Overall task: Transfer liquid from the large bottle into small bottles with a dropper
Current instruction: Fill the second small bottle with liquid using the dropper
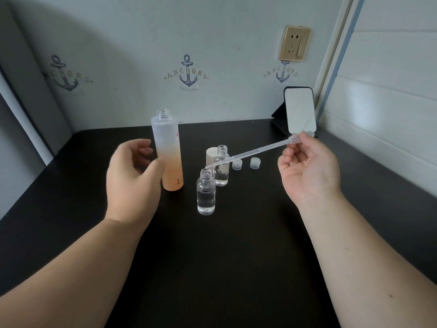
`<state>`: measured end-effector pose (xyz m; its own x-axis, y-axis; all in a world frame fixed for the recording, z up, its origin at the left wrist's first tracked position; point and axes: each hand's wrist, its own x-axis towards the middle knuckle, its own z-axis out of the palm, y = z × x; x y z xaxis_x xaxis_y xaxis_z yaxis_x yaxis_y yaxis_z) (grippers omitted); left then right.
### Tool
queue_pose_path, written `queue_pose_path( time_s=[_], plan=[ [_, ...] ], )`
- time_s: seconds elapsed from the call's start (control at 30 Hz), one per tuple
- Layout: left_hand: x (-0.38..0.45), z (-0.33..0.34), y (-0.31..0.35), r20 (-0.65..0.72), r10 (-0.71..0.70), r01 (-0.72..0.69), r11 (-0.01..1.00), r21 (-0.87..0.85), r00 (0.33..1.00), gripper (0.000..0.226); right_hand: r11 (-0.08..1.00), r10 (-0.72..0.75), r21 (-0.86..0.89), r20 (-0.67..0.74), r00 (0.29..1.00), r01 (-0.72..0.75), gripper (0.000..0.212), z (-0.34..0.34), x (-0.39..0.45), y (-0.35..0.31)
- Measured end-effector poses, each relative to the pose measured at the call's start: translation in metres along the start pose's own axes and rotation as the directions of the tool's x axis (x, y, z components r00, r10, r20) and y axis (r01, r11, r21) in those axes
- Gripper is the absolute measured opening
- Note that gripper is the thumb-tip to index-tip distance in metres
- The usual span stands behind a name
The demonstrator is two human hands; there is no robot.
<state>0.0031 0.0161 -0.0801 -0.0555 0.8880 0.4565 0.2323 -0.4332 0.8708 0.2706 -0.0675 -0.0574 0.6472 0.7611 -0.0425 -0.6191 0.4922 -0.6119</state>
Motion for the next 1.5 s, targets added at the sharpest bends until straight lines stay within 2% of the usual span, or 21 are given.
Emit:
queue_pose_path(
  time_s=[0.03,0.1,0.27,0.33,0.47,0.53,0.6,0.67,0.77,0.97,1.27,1.5],
  plan=[
    [-0.002,-0.004,0.002,-0.029,0.043,-0.044,0.999,-0.008,0.999,0.029,1.0,-0.002,-0.005,0.003,1.0,0.002,0.017,0.0,0.0,0.0],
    [-0.007,-0.007,0.005,0.007,0.08,-0.08,0.996,-0.038,0.997,0.022,1.0,-0.01,-0.018,0.011,1.0,0.01,0.018,0.0,0.0,0.0],
    [-0.015,-0.001,0.01,0.296,0.085,-0.063,0.995,-0.083,0.951,0.021,0.999,-0.026,-0.027,0.027,0.999,0.026,0.026,0.0,0.0,-0.001],
    [-0.015,0.001,0.011,0.408,0.069,-0.034,0.995,-0.092,0.91,0.015,0.999,-0.025,-0.023,0.027,0.999,0.026,0.025,-0.001,0.001,-0.001],
    [-0.013,0.003,0.01,0.592,0.025,0.051,0.993,-0.111,0.805,0.02,0.999,-0.028,-0.02,0.036,0.999,0.029,0.025,-0.001,0.002,-0.001],
    [-0.013,0.004,0.009,0.671,0.013,0.075,0.992,-0.103,0.742,0.027,0.999,-0.03,-0.021,0.033,0.999,0.031,0.026,-0.001,0.003,0.0],
    [-0.012,0.006,0.009,0.716,0.004,0.042,0.998,-0.047,0.698,0.035,0.999,-0.028,-0.014,0.027,0.999,0.028,0.025,0.0,0.003,0.0],
    [-0.01,0.008,0.007,0.732,0.006,-0.05,0.998,0.038,0.681,0.035,1.0,-0.028,-0.012,0.021,0.999,0.029,0.025,0.0,0.003,-0.001],
    [-0.009,0.009,0.007,0.717,0.017,-0.138,0.984,0.11,0.697,0.026,0.999,-0.036,-0.018,0.017,0.999,0.036,0.022,0.001,0.003,-0.002],
    [-0.01,0.008,0.007,0.702,0.018,-0.102,0.992,0.078,0.712,0.028,0.998,-0.055,-0.014,0.012,0.998,0.056,0.011,0.001,0.002,-0.002],
    [-0.011,0.007,0.007,0.717,0.016,-0.072,0.996,0.049,0.697,0.029,0.998,-0.056,-0.033,0.01,0.998,0.056,0.015,0.002,0.002,-0.002],
    [-0.009,0.008,0.004,0.716,0.014,-0.074,0.996,0.053,0.698,0.028,0.998,-0.048,-0.032,0.018,0.999,0.049,0.007,0.0,0.004,-0.002]
  ],
)
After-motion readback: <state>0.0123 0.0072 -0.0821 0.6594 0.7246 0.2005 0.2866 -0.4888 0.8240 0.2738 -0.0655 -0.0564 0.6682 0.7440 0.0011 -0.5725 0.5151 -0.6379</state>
